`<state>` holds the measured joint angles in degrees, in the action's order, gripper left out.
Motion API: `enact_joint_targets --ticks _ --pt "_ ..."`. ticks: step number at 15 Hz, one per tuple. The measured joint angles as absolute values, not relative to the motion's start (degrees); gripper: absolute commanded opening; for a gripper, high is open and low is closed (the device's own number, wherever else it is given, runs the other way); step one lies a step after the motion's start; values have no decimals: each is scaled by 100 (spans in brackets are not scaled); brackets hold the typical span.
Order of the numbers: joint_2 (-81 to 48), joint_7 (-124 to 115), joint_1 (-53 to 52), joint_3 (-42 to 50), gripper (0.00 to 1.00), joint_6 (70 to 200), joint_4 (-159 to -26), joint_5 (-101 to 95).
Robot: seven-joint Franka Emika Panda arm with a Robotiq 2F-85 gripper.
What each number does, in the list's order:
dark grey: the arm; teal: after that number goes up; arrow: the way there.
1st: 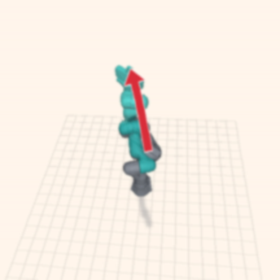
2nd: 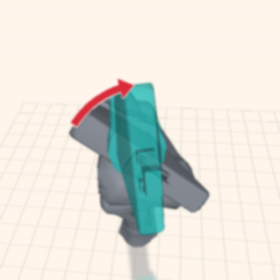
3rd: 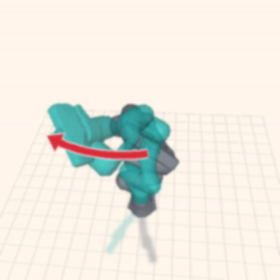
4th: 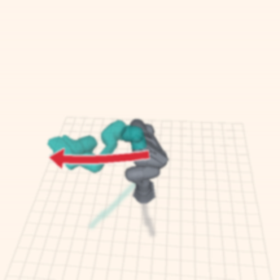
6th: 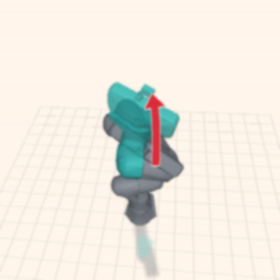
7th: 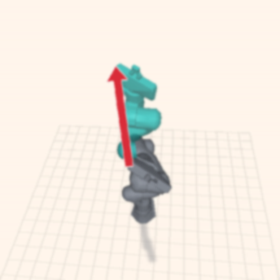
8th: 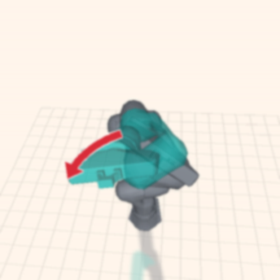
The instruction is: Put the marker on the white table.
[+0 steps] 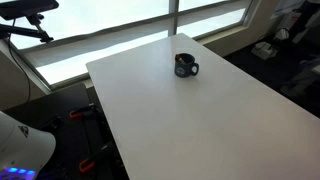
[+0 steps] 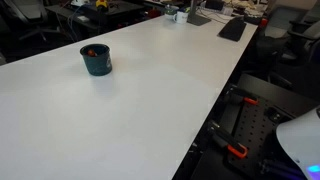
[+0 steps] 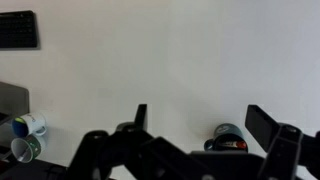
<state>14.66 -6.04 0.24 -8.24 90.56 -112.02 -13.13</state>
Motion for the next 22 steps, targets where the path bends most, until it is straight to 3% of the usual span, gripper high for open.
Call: enact_joint_targets --ticks 17,22 --pt "1455 -604 -11 -786 100 9062 -11202 -1313" --pt "1167 -643 -44 -646 100 10226 -11303 -1204"
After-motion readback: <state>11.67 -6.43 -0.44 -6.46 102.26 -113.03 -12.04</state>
